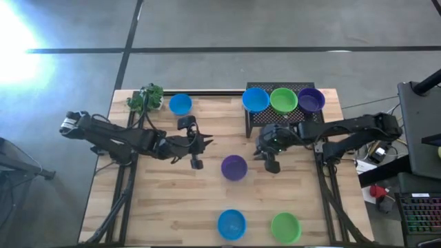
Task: Pick & Place Mini bowls
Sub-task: Stack the purple bowl on the stacked purple bowls on the shelf
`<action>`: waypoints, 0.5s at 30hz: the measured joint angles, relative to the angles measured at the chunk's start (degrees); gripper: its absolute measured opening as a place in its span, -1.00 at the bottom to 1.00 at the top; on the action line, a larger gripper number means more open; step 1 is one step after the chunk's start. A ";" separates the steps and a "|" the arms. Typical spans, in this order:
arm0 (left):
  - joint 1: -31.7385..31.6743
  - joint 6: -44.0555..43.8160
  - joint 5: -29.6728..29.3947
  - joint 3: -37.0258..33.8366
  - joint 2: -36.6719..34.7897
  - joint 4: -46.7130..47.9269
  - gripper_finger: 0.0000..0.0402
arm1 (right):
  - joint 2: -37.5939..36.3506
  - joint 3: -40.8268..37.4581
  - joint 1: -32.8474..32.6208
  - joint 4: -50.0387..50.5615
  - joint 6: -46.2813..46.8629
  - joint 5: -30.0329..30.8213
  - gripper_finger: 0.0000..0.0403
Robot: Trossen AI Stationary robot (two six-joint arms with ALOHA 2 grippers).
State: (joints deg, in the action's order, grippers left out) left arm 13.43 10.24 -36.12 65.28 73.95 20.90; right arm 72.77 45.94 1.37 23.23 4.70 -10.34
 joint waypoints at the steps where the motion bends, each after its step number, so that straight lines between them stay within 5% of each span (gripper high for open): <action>1: 0.00 0.02 -0.02 0.00 0.00 0.13 -0.70 | 0.88 0.35 0.00 0.05 -0.21 0.00 -0.49; 15: 0.00 0.05 0.02 -0.84 0.00 0.64 -0.70 | 16.06 7.45 0.00 0.18 -1.66 -0.12 -0.38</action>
State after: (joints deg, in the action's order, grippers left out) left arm 13.43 10.29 -36.10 64.44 73.95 21.54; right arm 88.83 53.39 1.37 23.41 3.04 -10.47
